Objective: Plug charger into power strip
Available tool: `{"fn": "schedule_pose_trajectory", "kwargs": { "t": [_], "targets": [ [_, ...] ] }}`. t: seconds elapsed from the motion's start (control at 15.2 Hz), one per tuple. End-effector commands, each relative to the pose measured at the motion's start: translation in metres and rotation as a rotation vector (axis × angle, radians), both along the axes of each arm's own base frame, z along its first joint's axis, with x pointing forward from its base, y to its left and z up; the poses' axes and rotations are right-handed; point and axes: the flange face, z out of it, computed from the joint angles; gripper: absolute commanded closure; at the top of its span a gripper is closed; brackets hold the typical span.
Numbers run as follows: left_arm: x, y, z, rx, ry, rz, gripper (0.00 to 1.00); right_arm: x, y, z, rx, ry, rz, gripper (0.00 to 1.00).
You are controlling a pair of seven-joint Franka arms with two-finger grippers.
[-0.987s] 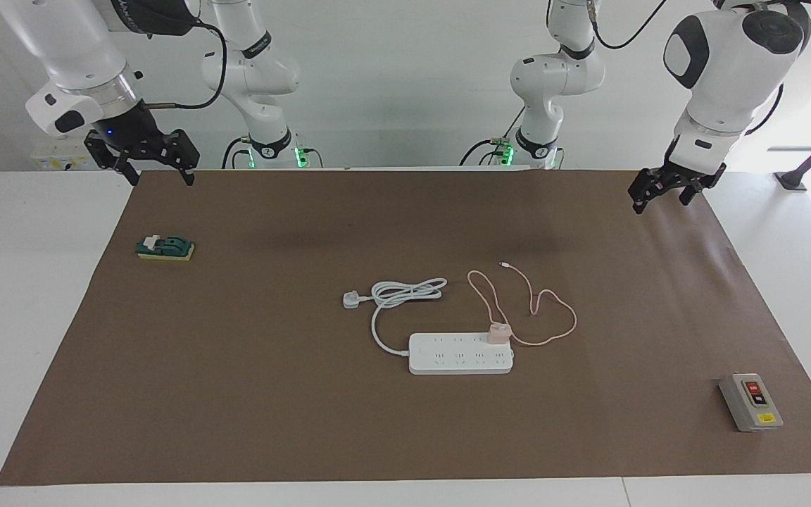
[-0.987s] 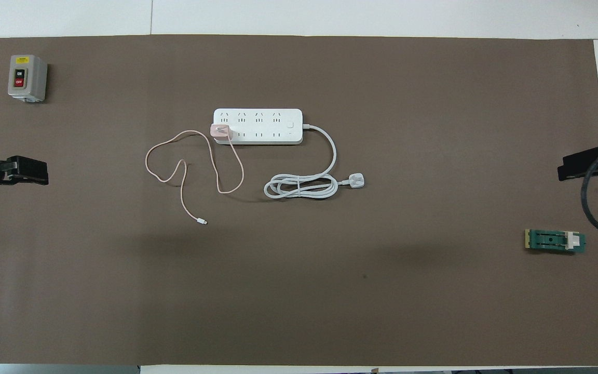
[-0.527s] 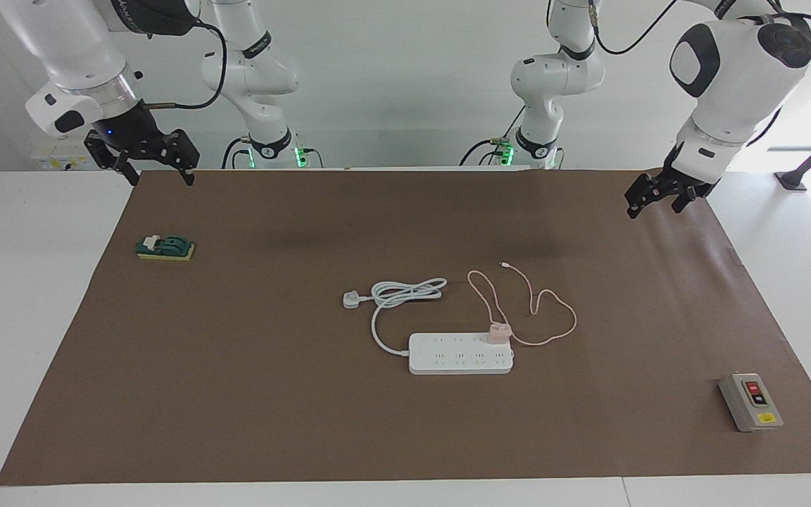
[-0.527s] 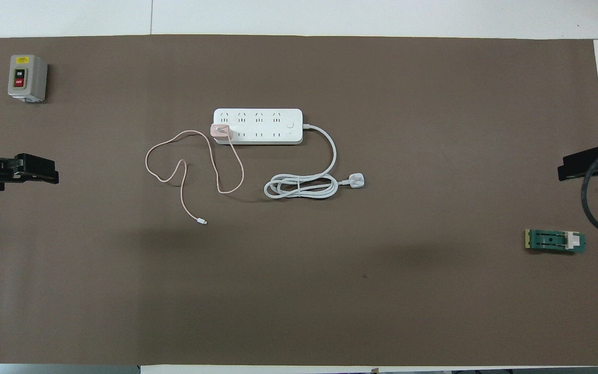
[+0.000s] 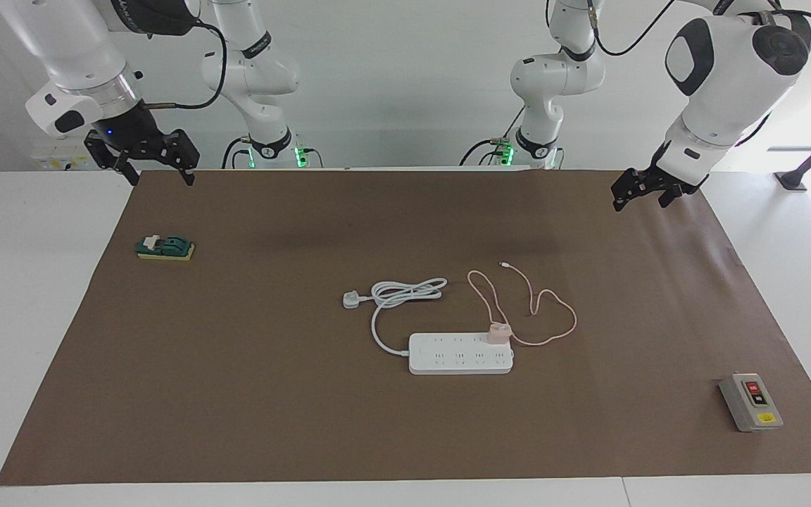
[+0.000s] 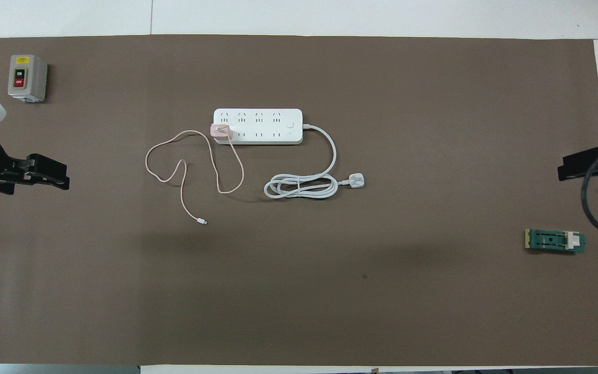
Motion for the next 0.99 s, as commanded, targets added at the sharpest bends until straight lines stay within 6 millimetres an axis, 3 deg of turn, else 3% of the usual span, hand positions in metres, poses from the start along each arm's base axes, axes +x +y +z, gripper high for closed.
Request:
{"fn": "schedule_pose_trajectory", "kwargs": {
  "t": [0.0, 0.39, 0.92],
  "targets": [
    [0.011, -0.008, 0.002, -0.001, 0.025, 0.019, 0.00, -0.007, -0.002, 0.000, 0.022, 0.012, 0.006, 0.00],
    [0.016, -0.023, 0.000, -0.006, -0.016, 0.000, 0.00, -0.012, 0.001, -0.003, 0.025, 0.053, 0.011, 0.00],
    [0.013, -0.024, -0.008, -0.007, -0.042, -0.004, 0.00, -0.011, 0.005, -0.002, 0.024, 0.047, 0.015, 0.00]
  ]
}}
